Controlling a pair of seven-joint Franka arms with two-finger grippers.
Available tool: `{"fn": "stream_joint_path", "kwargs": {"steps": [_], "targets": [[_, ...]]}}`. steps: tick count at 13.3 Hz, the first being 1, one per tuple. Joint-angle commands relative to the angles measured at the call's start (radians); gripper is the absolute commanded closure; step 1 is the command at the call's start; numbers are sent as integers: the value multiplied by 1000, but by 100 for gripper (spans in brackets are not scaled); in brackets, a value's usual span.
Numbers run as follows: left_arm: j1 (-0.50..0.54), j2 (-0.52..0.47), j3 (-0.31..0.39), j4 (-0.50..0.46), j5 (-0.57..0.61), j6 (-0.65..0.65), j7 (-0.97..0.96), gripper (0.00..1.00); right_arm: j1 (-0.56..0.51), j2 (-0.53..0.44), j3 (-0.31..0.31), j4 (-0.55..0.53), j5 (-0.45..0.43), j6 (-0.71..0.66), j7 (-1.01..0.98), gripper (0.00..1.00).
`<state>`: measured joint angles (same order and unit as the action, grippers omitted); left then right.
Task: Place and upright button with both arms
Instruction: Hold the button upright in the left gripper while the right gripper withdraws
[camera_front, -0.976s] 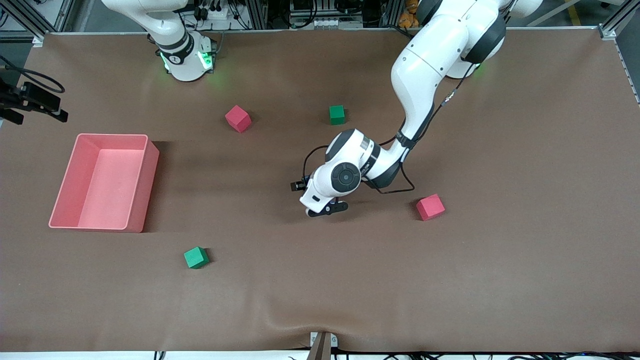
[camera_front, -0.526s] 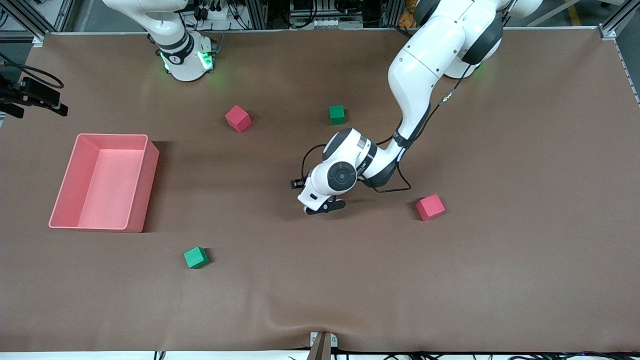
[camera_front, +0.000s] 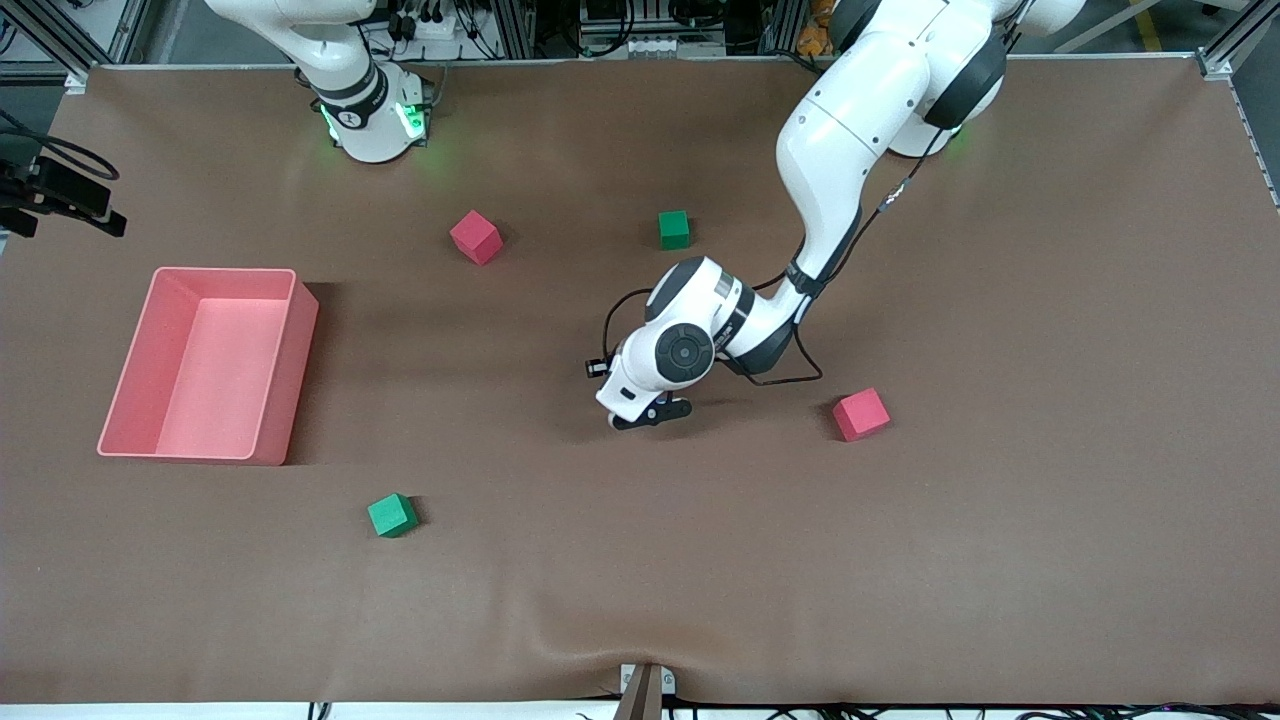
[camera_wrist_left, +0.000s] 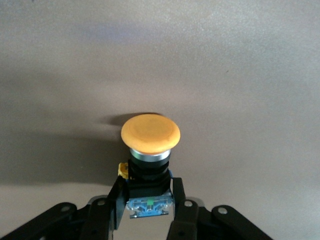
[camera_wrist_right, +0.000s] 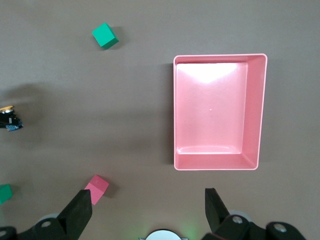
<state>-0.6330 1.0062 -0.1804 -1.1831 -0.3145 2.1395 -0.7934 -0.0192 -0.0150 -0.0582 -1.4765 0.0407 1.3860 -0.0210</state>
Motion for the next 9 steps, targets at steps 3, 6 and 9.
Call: {"fn": "stream_joint_path", "kwargs": {"steps": [3, 6, 9], "targets": [[-10, -6, 28, 23, -17, -3, -82, 100, -16, 10, 17, 41, 8, -15, 41, 0], [-42, -67, 94, 23, 15, 5, -125, 100, -25, 9, 12, 44, 8, -15, 42, 0], [-146, -95, 258, 23, 31, 42, -202, 100, -15, 12, 15, 39, 8, -16, 44, 0]]}}
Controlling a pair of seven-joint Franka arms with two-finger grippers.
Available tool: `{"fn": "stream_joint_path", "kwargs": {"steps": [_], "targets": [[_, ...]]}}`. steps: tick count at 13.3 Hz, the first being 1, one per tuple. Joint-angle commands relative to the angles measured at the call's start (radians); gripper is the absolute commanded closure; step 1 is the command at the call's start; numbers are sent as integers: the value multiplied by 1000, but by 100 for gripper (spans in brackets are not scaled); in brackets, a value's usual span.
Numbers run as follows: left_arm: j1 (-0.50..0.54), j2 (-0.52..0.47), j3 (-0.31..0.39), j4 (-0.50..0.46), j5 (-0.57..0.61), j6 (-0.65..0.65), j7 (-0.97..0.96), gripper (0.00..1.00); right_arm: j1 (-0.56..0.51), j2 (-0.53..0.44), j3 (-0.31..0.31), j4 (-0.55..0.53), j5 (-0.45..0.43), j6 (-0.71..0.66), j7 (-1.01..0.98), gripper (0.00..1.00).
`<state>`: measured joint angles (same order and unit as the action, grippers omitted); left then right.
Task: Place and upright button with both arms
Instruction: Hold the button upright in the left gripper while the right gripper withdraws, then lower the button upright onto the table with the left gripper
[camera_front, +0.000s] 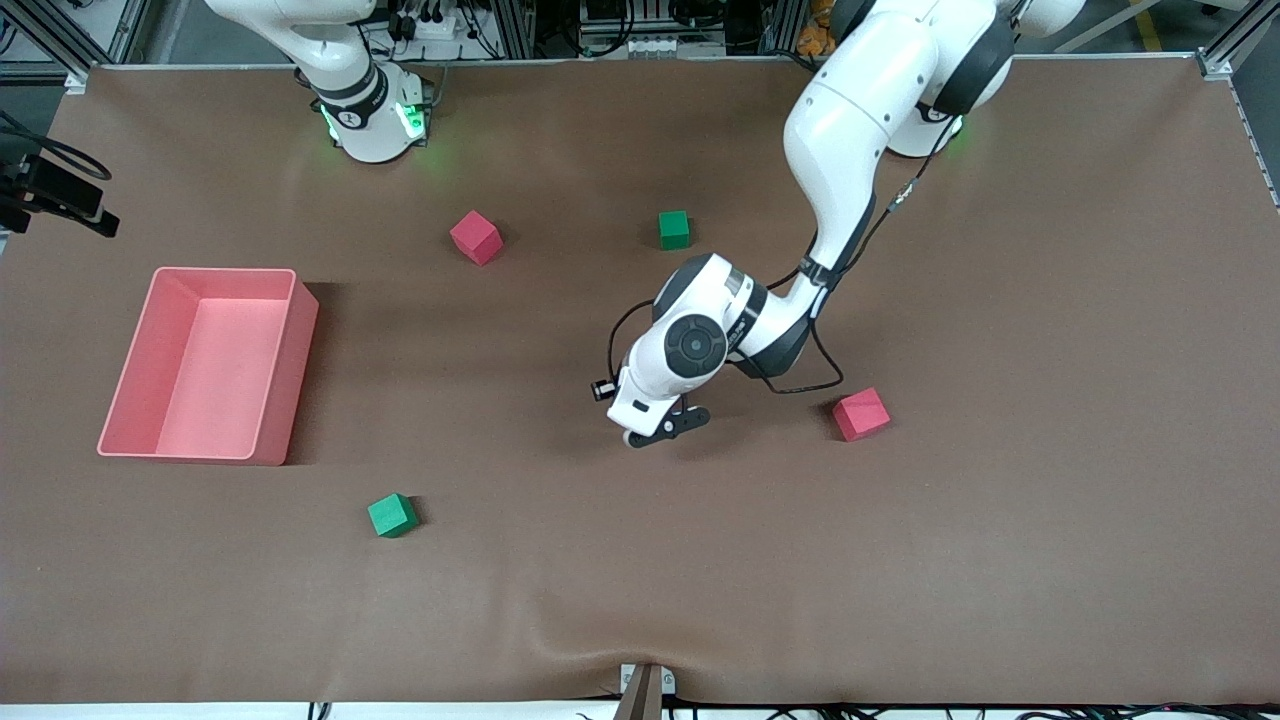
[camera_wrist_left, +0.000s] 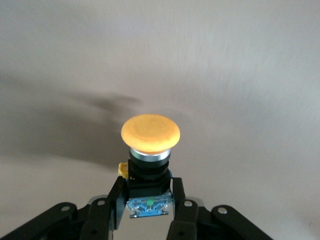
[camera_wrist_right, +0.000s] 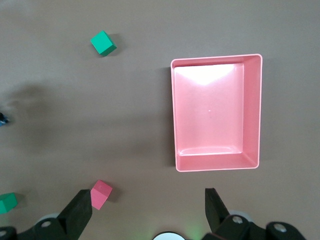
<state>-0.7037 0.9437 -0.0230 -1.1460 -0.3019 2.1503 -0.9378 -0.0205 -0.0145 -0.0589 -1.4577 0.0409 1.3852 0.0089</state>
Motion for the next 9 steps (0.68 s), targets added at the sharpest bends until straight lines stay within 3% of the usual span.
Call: {"fn": "stream_joint_path", "kwargs": {"steps": [1, 5, 7, 9], "targets": [[-109, -32, 151, -14, 20, 69, -82, 100, -7, 13, 19, 17, 10, -15, 14, 0], [-267, -23, 403, -18, 23, 164, -185, 100, -2, 11, 18, 20, 14, -11, 14, 0], [-321, -20, 471, -26, 76, 167, -219, 100, -15, 11, 13, 20, 14, -14, 13, 0], [-344, -16, 489, -29, 197, 169, -304, 100, -33, 18, 11, 13, 13, -9, 10, 0]]}}
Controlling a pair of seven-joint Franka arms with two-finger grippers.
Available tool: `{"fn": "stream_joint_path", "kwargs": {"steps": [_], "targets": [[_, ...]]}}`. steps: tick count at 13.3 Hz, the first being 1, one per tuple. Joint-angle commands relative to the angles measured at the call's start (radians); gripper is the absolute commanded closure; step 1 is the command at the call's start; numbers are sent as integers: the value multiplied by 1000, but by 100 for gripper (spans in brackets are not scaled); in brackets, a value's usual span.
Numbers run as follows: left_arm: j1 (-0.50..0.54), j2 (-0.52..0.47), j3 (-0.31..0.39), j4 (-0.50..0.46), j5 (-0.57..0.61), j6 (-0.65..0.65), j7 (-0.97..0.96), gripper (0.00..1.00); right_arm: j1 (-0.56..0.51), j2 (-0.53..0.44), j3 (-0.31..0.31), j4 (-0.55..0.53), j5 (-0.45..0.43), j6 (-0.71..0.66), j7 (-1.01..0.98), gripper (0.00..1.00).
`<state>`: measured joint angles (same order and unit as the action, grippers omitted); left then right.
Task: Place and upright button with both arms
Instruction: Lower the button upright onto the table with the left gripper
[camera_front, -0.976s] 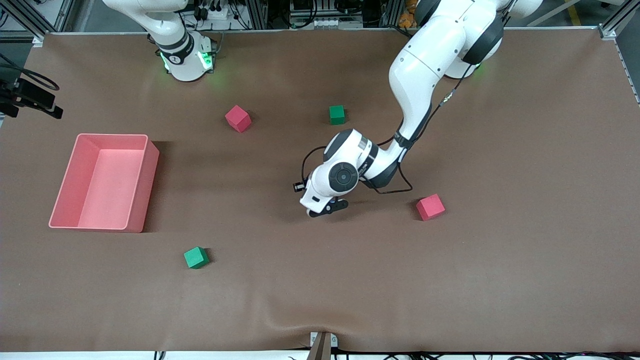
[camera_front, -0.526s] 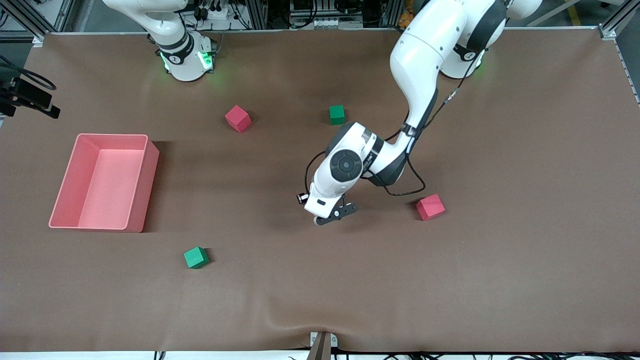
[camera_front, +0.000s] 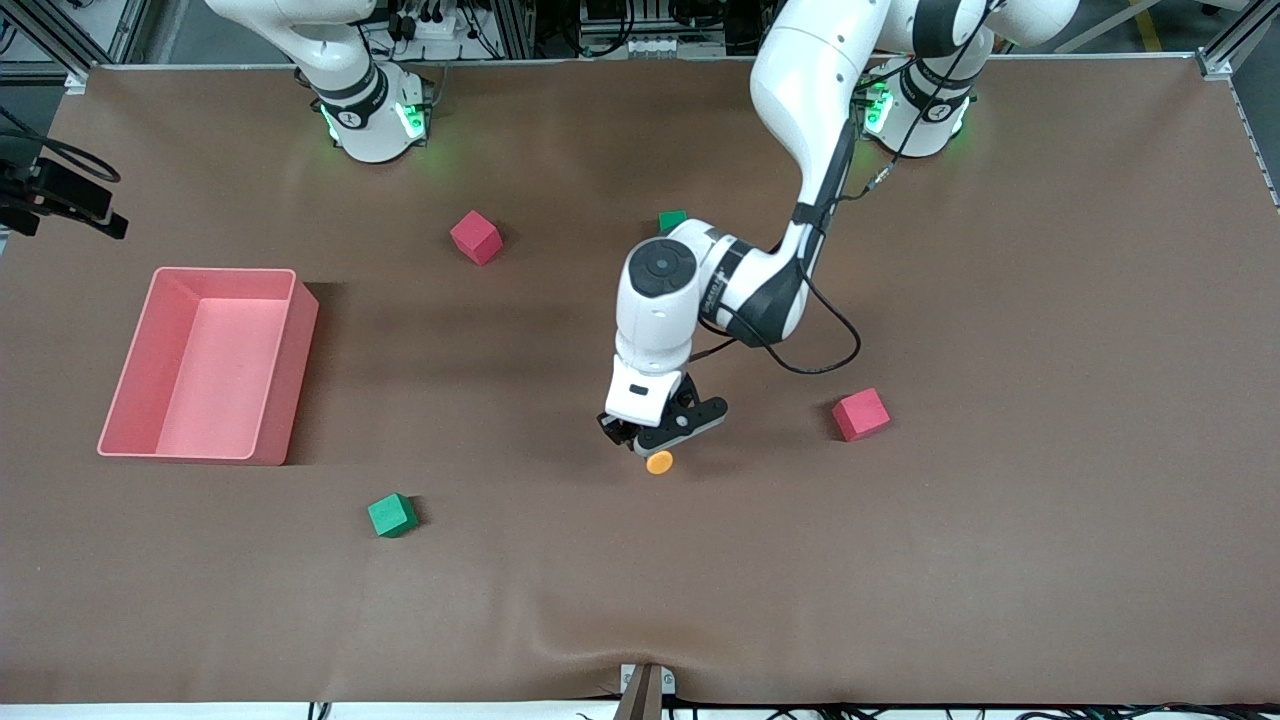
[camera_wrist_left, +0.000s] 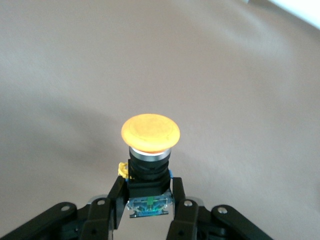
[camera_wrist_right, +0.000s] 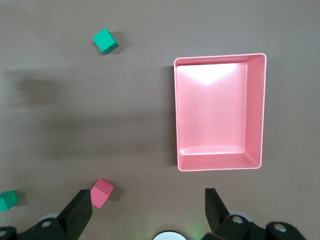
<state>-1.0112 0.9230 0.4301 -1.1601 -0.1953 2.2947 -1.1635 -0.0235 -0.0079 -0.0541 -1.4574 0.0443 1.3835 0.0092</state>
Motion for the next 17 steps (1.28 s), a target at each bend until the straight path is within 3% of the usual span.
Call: {"fn": "stream_joint_path", "kwargs": {"steps": [1, 4, 8, 13, 17], "targets": [[-38, 7, 36, -18, 162, 26, -120, 100, -36, 28, 8, 14, 9, -6, 9, 0], [-69, 36, 35, -21, 383, 60, -321, 100, -30, 37, 10, 11, 11, -6, 11, 0], [-116, 100, 30, -24, 764, 62, -621, 100, -39, 45, 10, 19, 9, 22, 9, 0], [-170, 174, 29, -35, 1063, 58, -809, 100, -87, 45, 7, 20, 8, 69, 2, 0], [-211, 240, 30, -38, 1238, 45, -933, 100, -110, 43, 8, 22, 11, 80, -5, 0]]}}
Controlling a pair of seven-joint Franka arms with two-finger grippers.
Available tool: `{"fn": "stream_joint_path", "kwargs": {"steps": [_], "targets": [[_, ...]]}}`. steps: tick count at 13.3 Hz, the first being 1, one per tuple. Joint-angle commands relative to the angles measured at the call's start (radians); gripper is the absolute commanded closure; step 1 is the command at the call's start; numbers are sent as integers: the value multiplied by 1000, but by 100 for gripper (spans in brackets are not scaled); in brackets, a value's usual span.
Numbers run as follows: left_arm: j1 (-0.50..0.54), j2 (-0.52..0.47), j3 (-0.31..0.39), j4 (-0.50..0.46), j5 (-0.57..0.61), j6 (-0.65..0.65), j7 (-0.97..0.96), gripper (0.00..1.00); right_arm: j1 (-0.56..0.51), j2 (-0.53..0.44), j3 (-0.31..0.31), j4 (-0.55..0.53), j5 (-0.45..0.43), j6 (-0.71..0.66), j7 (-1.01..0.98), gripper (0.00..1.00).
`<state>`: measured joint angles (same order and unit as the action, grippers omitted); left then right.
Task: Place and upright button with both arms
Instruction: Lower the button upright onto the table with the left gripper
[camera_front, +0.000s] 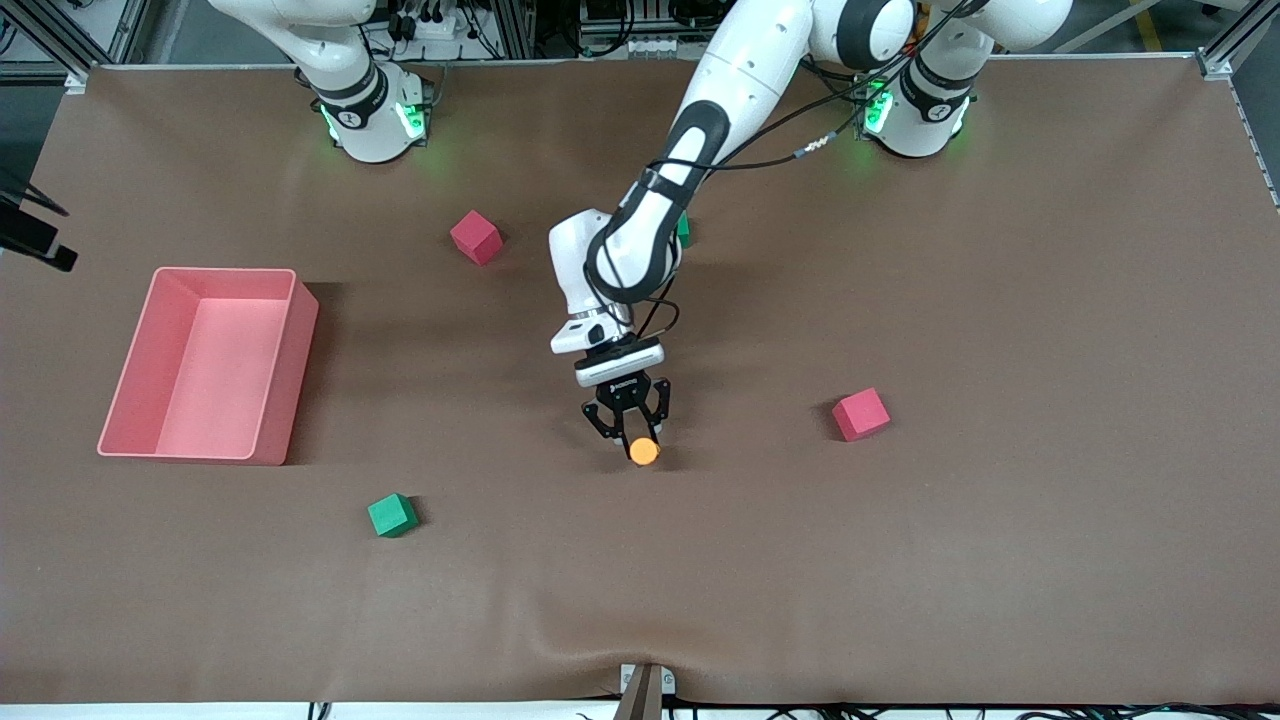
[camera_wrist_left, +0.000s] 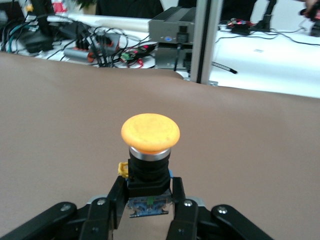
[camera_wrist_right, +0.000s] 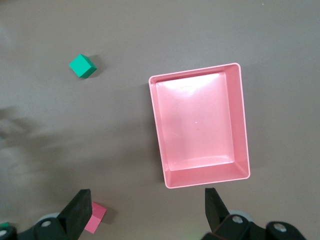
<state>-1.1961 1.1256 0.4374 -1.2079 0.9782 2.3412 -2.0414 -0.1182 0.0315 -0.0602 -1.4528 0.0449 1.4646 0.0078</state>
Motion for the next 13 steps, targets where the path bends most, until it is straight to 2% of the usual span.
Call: {"fn": "stream_joint_path", "kwargs": {"steps": [1, 6, 7, 9, 10, 11, 12, 13], "targets": [[-42, 43, 23, 8, 80, -5, -84, 100, -12, 4, 14, 17, 10, -3, -2, 0], [-69, 72, 1, 5, 91, -42, -91, 100, 5, 2, 19, 17, 10, -1, -2, 0], [-69, 72, -5, 5, 89, -43, -91, 98, 5, -1, 19, 17, 10, -1, -5, 0], [-69, 72, -19, 4, 82, -43, -91, 86, 2, -2, 17, 19, 6, -1, -6, 0], [-68, 71, -25, 4, 80, -43, -89, 54, 0, -2, 17, 17, 4, -1, -6, 0], [-68, 71, -28, 4, 79, -43, -88, 10, 3, -2, 17, 17, 3, -1, -6, 0], [-66, 66, -46, 2, 77, -43, -85, 0, 6, -2, 19, 17, 0, 0, -6, 0], [-66, 62, -54, 2, 76, -43, -85, 0, 6, -2, 20, 17, 0, 0, -12, 0]]}}
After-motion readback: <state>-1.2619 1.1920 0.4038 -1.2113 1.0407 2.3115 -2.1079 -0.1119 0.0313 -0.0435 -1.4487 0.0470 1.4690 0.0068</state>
